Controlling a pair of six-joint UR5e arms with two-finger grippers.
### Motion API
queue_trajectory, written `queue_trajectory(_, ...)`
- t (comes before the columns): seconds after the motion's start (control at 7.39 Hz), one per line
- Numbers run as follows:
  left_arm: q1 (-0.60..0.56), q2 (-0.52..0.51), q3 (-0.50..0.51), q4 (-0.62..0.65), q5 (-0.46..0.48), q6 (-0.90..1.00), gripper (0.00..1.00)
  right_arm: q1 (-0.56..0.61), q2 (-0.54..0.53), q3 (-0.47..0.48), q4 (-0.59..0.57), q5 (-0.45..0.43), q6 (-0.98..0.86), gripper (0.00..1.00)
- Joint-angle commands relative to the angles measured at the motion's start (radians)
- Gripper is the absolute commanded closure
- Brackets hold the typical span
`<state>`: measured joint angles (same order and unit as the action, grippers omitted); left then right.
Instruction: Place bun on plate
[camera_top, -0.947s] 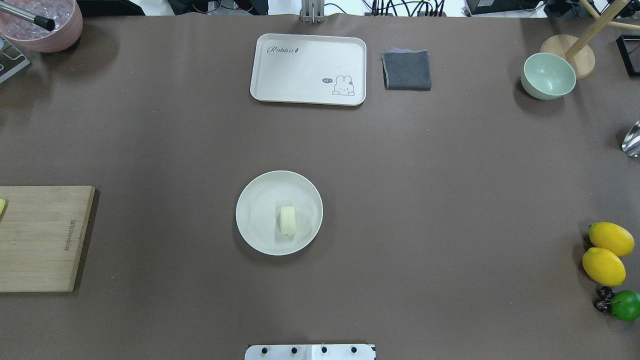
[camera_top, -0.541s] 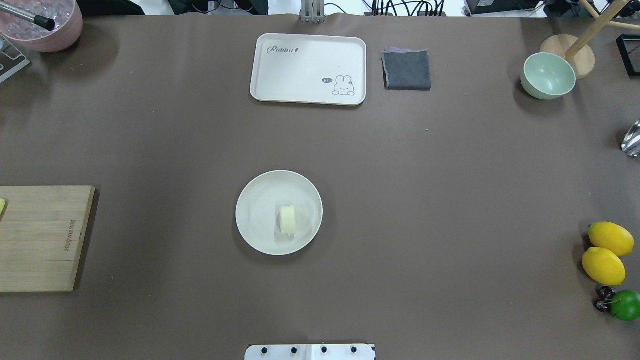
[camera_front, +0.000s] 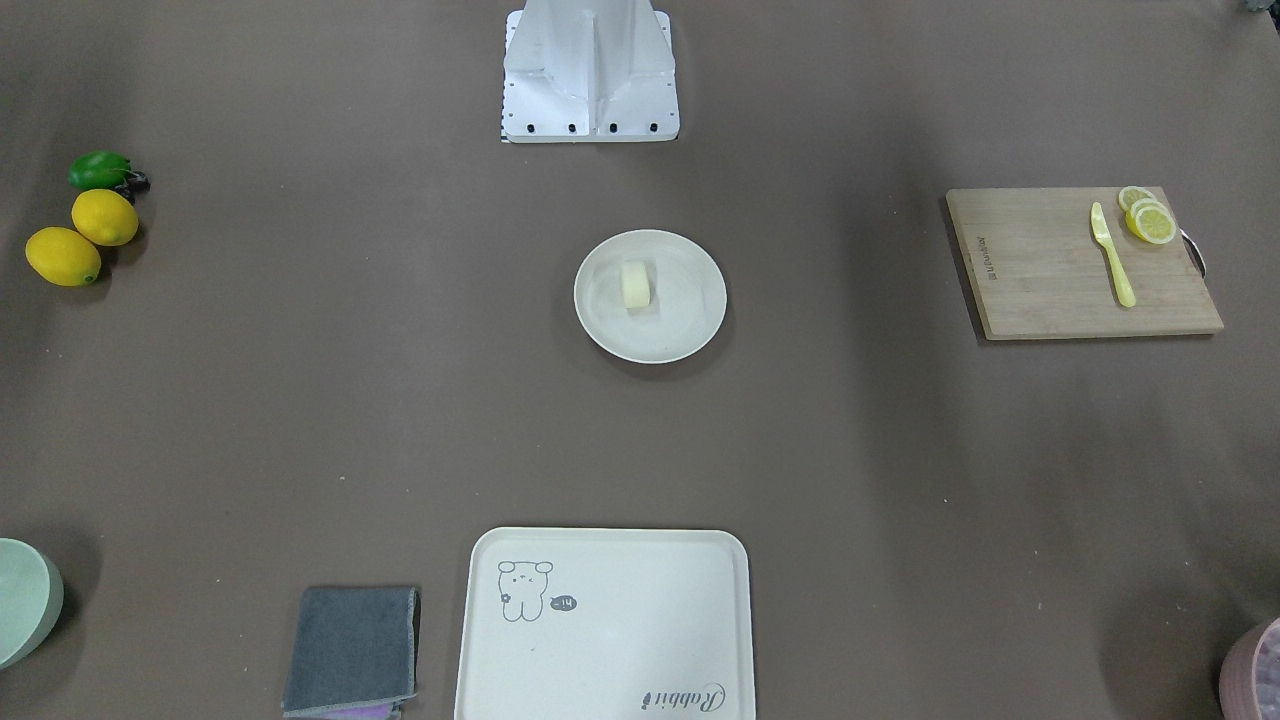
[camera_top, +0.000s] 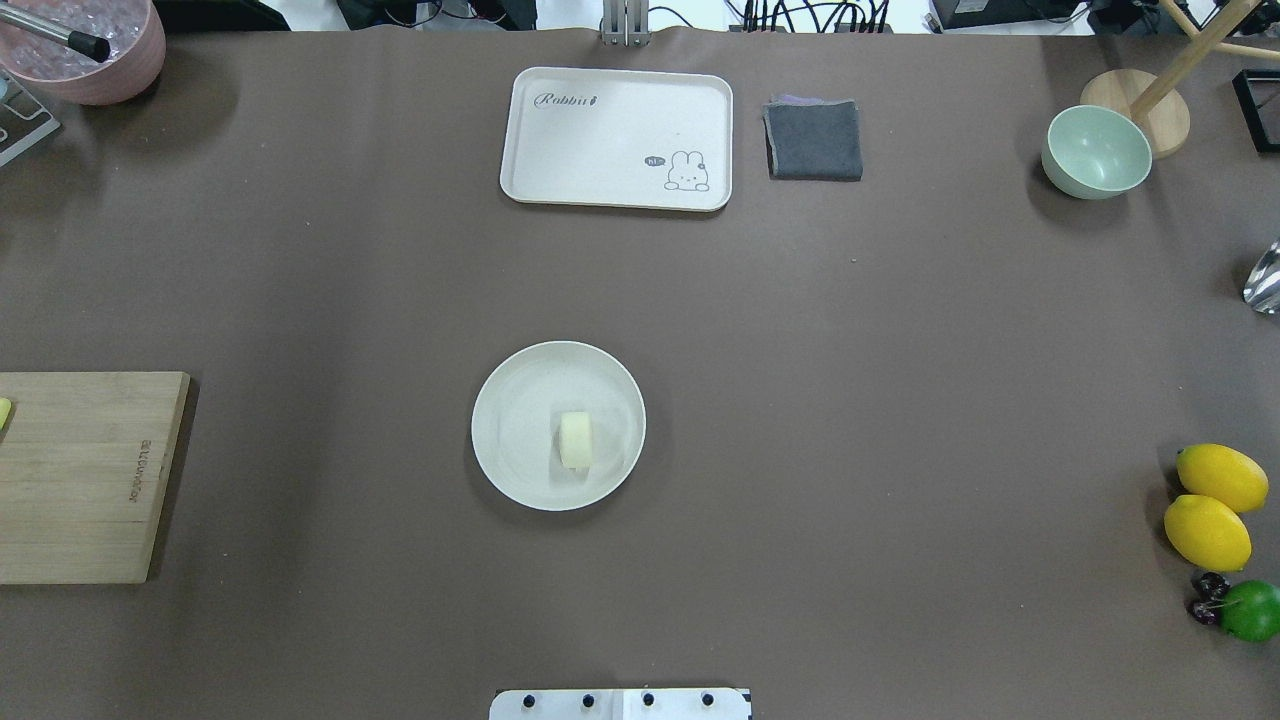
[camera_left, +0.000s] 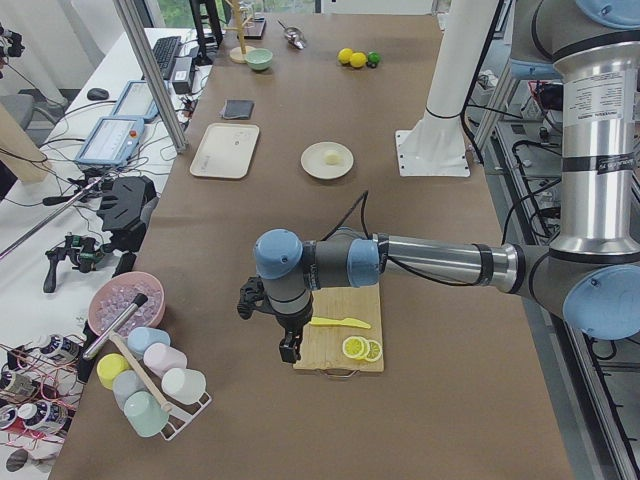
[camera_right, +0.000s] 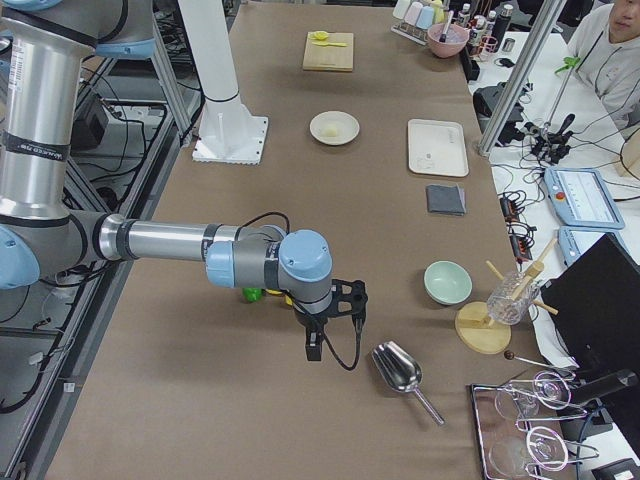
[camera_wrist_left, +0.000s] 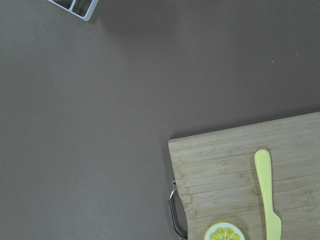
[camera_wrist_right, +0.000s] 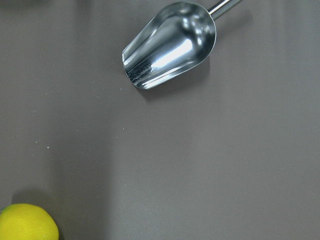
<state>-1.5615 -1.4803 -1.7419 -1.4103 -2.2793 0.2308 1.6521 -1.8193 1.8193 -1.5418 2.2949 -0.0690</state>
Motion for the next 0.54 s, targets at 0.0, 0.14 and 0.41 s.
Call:
queue_trajectory(0.0,-0.003,0.003,0.007,-0.007,0.009,-0.001,0.03,0.0,-0.002,0.0,0.0,-0.003,-0.011,0.0)
queue_trajectory(0.14,-0.024,0.003,0.009,-0.007,0.009,-0.004,0.03,0.0,-0.002,0.0,0.0,-0.003,-0.011,0.0)
queue_trajectory(0.41,-0.035,0.003,0.008,-0.007,0.007,-0.005,0.03,0.0,-0.003,0.0,0.0,-0.003,-0.009,0.0)
